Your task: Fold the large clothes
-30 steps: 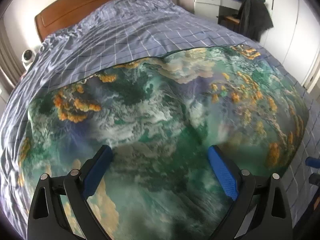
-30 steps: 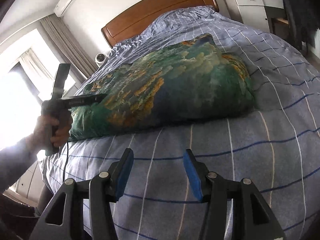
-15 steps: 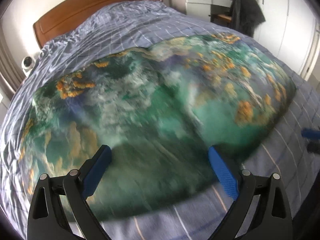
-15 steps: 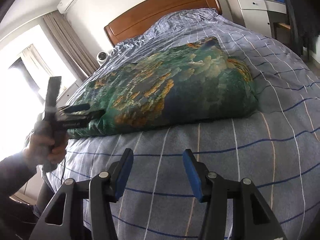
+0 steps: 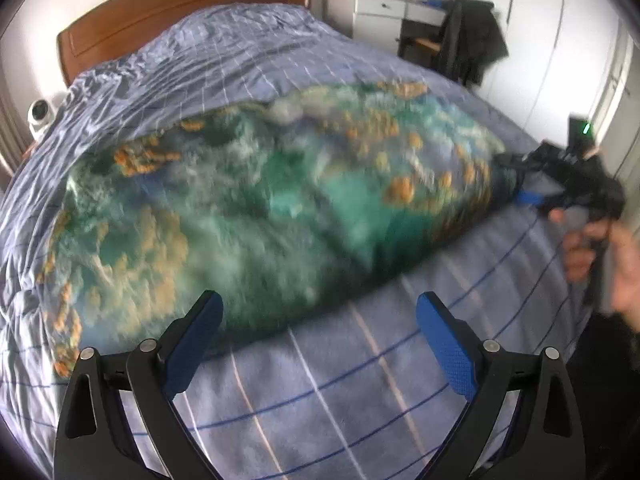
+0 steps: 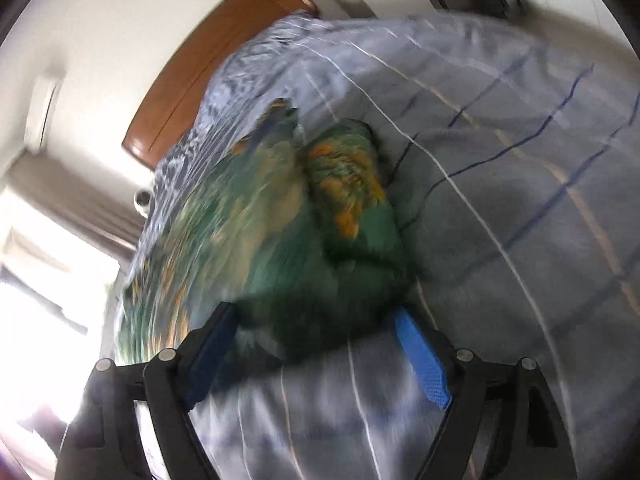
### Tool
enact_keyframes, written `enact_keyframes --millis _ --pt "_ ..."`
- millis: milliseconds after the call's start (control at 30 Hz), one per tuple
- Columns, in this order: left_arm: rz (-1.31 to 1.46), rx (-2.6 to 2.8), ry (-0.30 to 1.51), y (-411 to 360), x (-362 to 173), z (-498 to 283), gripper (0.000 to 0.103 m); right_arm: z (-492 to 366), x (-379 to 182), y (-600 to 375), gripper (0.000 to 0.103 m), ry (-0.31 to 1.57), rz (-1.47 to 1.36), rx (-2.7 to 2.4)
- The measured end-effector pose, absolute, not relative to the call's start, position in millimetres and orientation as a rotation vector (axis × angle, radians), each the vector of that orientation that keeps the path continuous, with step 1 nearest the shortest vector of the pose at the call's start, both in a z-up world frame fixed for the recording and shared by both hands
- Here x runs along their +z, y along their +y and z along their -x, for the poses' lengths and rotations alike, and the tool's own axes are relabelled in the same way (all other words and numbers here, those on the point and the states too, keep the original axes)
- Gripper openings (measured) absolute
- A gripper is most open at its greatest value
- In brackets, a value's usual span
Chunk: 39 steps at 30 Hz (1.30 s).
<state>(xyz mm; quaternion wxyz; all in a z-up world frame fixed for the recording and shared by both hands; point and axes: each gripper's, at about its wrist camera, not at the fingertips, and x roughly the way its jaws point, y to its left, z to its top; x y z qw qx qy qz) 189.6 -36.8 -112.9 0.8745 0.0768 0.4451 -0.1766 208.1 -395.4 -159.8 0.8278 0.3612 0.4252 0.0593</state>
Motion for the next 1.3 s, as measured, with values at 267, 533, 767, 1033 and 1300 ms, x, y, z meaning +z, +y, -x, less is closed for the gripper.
enact_keyframes --millis 267,533,767,1033,1300 --pt "-0.159 -0.49 0.861 -79 -43 -231 0.098 -197 -132 -381 0.036 0.787 -0.714 0.095" --pt "-0.132 -0.754 1.068 -163 -4 -297 0.097 -162 -39 -307 0.034 0.566 -0.321 0.228" --pt "-0.42 -0.595 1.05 -178 1 -286 0.097 -125 -1 -209 0.034 0.442 0.092 0.377" --pt "-0.538 -0.451 1.024 -140 -18 -273 0.035 -99 3 -146 0.038 0.395 0.304 0.481" --pt "-0.219 -0.362 1.075 7 -22 -313 0.033 -118 11 -177 0.072 0.567 0.039 0.629"
